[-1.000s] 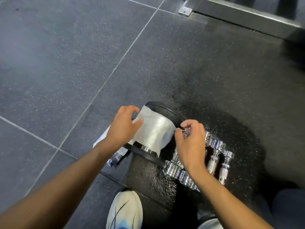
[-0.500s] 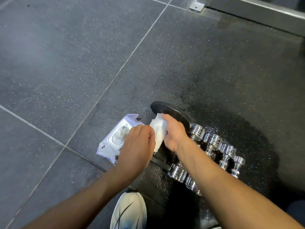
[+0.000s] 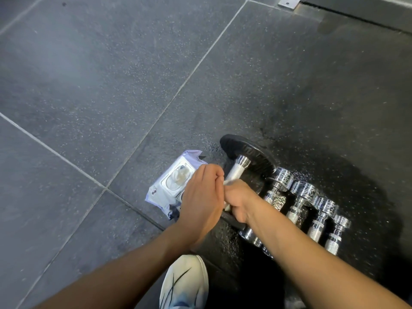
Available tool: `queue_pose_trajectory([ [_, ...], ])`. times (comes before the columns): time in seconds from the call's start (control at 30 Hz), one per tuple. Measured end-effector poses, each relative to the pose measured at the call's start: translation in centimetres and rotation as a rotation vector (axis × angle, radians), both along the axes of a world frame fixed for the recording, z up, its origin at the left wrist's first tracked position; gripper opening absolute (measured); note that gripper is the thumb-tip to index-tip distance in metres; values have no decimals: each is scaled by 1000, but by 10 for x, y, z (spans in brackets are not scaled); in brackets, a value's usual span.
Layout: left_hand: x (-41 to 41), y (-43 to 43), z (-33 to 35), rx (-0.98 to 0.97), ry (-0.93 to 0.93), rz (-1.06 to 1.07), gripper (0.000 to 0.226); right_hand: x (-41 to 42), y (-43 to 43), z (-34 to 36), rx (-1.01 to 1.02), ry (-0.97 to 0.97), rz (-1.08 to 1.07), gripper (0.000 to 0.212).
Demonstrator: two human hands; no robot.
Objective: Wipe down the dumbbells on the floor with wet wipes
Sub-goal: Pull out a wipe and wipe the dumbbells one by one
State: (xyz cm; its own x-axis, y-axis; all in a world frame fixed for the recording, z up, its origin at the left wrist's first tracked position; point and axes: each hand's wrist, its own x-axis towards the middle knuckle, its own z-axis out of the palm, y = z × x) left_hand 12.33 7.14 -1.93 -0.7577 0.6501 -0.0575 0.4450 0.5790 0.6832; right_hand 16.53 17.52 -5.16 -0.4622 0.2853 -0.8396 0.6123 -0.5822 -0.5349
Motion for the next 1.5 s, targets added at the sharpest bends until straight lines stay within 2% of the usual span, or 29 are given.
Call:
queue_pose_trajectory([
  [0.07, -4, -1, -4, 26, -24, 14, 8, -5, 2, 2, -96, 15, -137, 4],
  [0.13, -7, -3, -6, 44, -36, 37, 10, -10, 7, 5, -187, 67, -271, 4],
  [0.33, -10, -6, -9, 82, -88, 83, 15, -10, 28, -6, -303, 268, -473, 46],
  [0.47, -9, -6, -10, 94, -99, 86, 15, -7, 25, -14, -286, 317, -423, 42],
  [0.57, -9, -6, -10, 113, -103, 97, 14, -4, 14, -10, -232, 252, -247, 21],
  [0.63, -10, -6, -10, 119, -107, 101, 16, 4, 8, -7, -248, 206, -114, 15],
  [0.73, -9, -5, -9, 101, -92, 90, 19, 12, 7, 2, -240, 188, 52, 22],
  [0.8, -9, -5, -9, 107, -94, 89, 19, 10, 5, 0, -97, 82, 178, 31],
  [0.9, -9, -5, -11, 99, -89, 91, 16, 6, -4, -4, 114, -59, 245, 58],
  [0.93, -9, -5, -10, 99, -89, 94, 15, 5, -4, -6, 131, -68, 243, 61],
  [0.97, -9, -5, -10, 102, -90, 100, 15, 4, -2, -3, 120, -63, 218, 53],
  [1.03, -9, -6, -9, 103, -98, 111, 17, 0, 4, 1, -76, -30, 59, 28],
  [1.07, -9, -6, -8, 100, -107, 118, 18, -1, 6, 2, -201, 4, -41, 26],
  [1.13, -10, -8, -7, 103, -130, 140, 17, -2, 8, 1, -341, 99, -207, 34],
  [1.3, -10, -8, -5, 91, -110, 121, 14, -6, 26, -9, -355, 325, -440, 43],
  [1.4, -9, -7, -5, 81, -114, 115, 14, -2, 28, -15, -318, 391, -477, 45],
  [1.5, -9, -7, -3, 70, -120, 112, 14, 5, 16, -8, -253, 285, -271, 36],
])
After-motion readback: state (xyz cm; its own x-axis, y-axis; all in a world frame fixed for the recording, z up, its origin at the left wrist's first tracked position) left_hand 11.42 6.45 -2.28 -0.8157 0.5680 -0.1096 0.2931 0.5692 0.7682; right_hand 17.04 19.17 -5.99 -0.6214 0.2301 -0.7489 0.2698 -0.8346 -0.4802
